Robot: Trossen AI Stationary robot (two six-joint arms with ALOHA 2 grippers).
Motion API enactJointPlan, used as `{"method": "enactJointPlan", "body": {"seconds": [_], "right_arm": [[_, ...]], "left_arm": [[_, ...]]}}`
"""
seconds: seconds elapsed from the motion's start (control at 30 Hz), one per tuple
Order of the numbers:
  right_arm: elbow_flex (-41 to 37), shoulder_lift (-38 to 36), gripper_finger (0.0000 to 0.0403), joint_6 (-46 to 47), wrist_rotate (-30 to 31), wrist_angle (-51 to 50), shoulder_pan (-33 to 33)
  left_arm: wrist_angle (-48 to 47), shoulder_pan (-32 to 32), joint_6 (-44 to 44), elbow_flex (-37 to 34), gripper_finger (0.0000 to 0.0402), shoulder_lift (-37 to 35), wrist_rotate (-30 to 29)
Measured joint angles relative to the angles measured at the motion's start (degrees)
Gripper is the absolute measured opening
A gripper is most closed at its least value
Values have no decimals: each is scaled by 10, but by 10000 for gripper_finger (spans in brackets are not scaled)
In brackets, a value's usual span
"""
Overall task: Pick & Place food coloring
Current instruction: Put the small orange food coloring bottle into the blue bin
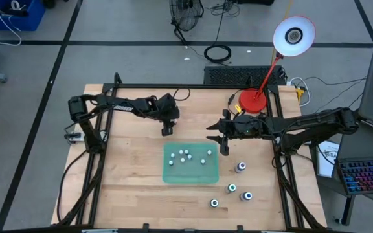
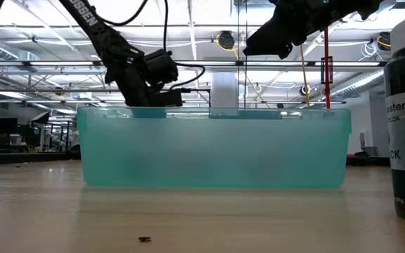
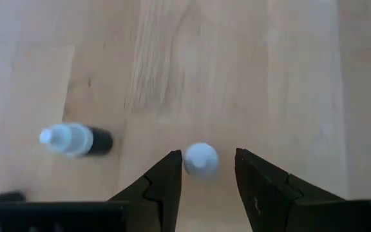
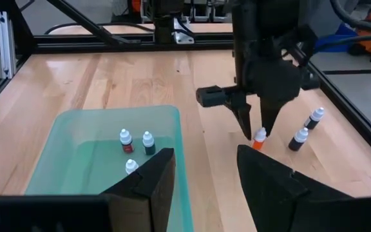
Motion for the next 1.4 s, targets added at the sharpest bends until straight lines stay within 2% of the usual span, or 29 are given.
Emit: {"method": "enactJointPlan", "body": {"seconds": [0.8, 0.9, 1.03, 1.2, 1.4], "right_arm": [[0, 0, 155, -1, 0, 2, 0], [0, 0, 155, -1, 0, 2, 0], [0, 0, 155, -1, 0, 1, 0], [0, 0, 155, -1, 0, 1, 0], [0, 0, 155, -1, 0, 1, 0]], "left_arm": [[22, 0, 18, 1, 147, 16, -4], [13, 0, 18, 1, 127, 16, -5], [7, 0, 18, 1, 63, 15, -5], [6, -21, 37, 1, 61, 11, -8], [-21, -90, 58, 27, 61, -21, -23]]}}
